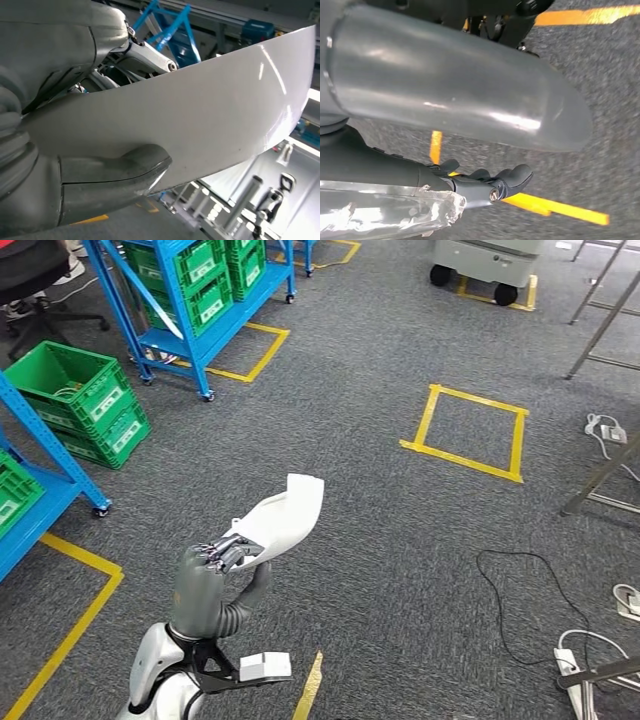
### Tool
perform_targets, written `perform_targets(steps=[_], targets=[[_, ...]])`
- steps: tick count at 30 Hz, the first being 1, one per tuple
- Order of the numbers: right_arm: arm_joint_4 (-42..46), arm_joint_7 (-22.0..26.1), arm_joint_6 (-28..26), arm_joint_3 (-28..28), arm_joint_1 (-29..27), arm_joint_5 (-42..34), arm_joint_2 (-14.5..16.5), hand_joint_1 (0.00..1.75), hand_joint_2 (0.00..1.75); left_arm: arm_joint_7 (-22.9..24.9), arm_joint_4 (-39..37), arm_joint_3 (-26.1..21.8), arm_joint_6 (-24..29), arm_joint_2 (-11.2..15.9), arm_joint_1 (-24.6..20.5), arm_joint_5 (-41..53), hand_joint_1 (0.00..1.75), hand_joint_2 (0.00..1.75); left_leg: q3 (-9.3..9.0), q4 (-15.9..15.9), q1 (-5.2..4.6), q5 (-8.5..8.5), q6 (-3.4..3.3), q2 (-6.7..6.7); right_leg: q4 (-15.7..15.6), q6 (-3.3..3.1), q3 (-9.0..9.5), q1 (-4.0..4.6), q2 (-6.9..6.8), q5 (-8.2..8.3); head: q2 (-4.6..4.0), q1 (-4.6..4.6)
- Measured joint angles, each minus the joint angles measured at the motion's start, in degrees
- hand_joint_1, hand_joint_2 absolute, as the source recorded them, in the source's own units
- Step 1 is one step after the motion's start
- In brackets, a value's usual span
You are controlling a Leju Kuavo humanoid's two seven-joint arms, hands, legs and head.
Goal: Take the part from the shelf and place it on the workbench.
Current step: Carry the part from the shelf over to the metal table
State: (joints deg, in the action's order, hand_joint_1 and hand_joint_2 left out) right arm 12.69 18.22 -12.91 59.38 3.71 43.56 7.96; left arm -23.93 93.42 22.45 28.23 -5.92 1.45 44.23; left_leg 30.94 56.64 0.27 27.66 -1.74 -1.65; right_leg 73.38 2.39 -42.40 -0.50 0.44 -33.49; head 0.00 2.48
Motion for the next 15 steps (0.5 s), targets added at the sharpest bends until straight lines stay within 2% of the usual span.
perform_targets(steps=[1, 2, 3, 4, 5, 6, 7, 9, 10, 11, 13, 14, 15], targets=[[-0.01, -0.26, -0.03, 0.09, -0.06, -0.01, -0.02, 0.00, 0.00, 0.00, -0.06, 0.02, 0.01, -0.02, 0.06, 0.01, 1.75, 1.75, 0.02, 0.01, -0.03, 0.03, 0.02, -0.81, 0.33, 0.12, 0.03, -0.09, -0.17, 0.35, 0.00, 0.02], [-0.01, -0.45, -0.06, 0.15, -0.15, -0.02, -0.07, 0.00, 0.00, 0.00, -0.11, 0.03, 0.01, -0.04, 0.09, 0.01, 1.75, 1.75, -0.01, 0.01, -0.05, 0.07, 0.07, -1.54, -1.76, 0.15, 1.36, -0.15, -0.47, 1.69, 0.00, 0.02], [0.00, -0.57, -0.09, 0.20, -0.20, -0.03, -0.13, 0.00, 0.00, 0.00, -0.15, 0.05, 0.02, -0.06, 0.10, 0.01, 1.75, 1.75, -0.09, 0.01, -0.06, 0.14, 0.16, -2.21, -5.67, 0.11, 3.70, -0.17, -1.19, 3.53, 0.00, 0.03], [0.00, -0.61, -0.12, 0.26, -0.15, -0.04, -0.20, 0.00, 0.00, 0.00, -0.17, 0.05, 0.03, -0.09, 0.10, 0.01, 1.75, 1.75, -0.20, 0.03, -0.16, 0.25, 0.32, -2.79, -9.99, 0.00, 6.17, -0.01, -2.55, 4.84, 0.00, 0.05], [0.00, -0.62, -0.13, 0.31, -0.03, -0.04, -0.26, 0.00, 0.00, 0.00, -0.18, 0.06, 0.05, -0.11, 0.10, 0.01, 1.75, 1.75, -0.28, 0.08, -0.32, 0.36, 0.55, -3.30, -13.39, -0.29, 8.20, 0.13, -3.54, 5.76, 0.00, -0.01], [0.00, -0.62, -0.14, 0.36, 0.09, -0.04, -0.29, 0.00, 0.00, 0.00, -0.18, 0.08, 0.07, -0.15, 0.09, 0.02, 1.75, 1.75, -0.35, 0.12, -0.48, 0.44, 0.80, -3.78, -15.38, -0.63, 9.34, 0.30, -4.20, 6.09, 0.00, -0.08], [0.00, -0.62, -0.15, 0.42, 0.16, -0.04, -0.31, 0.00, 0.00, 0.00, -0.18, 0.11, 0.09, -0.18, 0.09, 0.03, 1.75, 1.75, -0.40, 0.14, -0.63, 0.47, 1.06, -4.25, -16.01, -0.99, 9.63, 0.49, -4.29, 6.00, 0.00, -0.18], [0.01, -0.65, -0.16, 0.53, 0.05, -0.05, -0.34, 0.00, 0.00, 0.00, -0.18, 0.19, 0.11, -0.21, 0.03, 0.05, 1.75, 1.75, -0.49, 0.19, -0.59, 0.63, 1.62, -4.96, -16.11, -1.75, 9.51, 0.43, -2.93, 6.36, 0.00, -0.29], [0.01, -0.67, -0.18, 0.57, -0.02, -0.07, -0.36, 0.00, 0.00, 0.00, -0.18, 0.22, 0.12, -0.22, 0.00, 0.07, 1.75, 1.75, -0.38, 0.65, -0.46, 1.15, 1.91, -4.32, -16.24, -2.11, 9.49, 0.33, -2.35, 6.55, 0.00, -0.34], [0.01, -0.68, -0.21, 0.60, -0.03, -0.08, -0.38, 0.00, 0.00, 0.00, -0.19, 0.23, 0.14, -0.22, -0.02, 0.08, 1.75, 1.75, 0.17, 2.09, -0.31, 2.29, 2.16, -3.10, -16.39, -2.49, 9.50, 0.21, -1.74, 6.76, 0.01, -0.45], [0.01, -0.69, -0.25, 0.62, 0.08, -0.10, -0.40, 0.00, 0.00, 0.00, -0.22, 0.23, 0.17, -0.15, 0.09, 0.10, 1.75, 1.75, 2.99, 8.61, -0.07, 6.02, 2.46, -0.04, -16.50, -2.99, 9.43, 0.15, -0.40, 7.00, 0.01, -0.71], [0.01, -0.69, -0.26, 0.62, 0.12, -0.11, -0.42, 0.00, 0.00, 0.00, -0.27, 0.21, 0.18, -0.09, 0.20, 0.09, 1.75, 1.75, 4.94, 12.76, -0.02, 7.79, 2.51, 0.74, -16.50, -3.11, 9.37, 0.21, 0.37, 7.05, 0.01, -0.79], [0.01, -0.69, -0.25, 0.62, 0.12, -0.11, -0.42, 0.00, 0.00, 0.00, -0.32, 0.20, 0.18, -0.03, 0.29, 0.08, 1.75, 1.75, 6.49, 15.88, -0.01, 8.69, 2.52, 1.08, -16.49, -3.16, 9.34, 0.27, 1.17, 7.07, 0.00, -0.79]])
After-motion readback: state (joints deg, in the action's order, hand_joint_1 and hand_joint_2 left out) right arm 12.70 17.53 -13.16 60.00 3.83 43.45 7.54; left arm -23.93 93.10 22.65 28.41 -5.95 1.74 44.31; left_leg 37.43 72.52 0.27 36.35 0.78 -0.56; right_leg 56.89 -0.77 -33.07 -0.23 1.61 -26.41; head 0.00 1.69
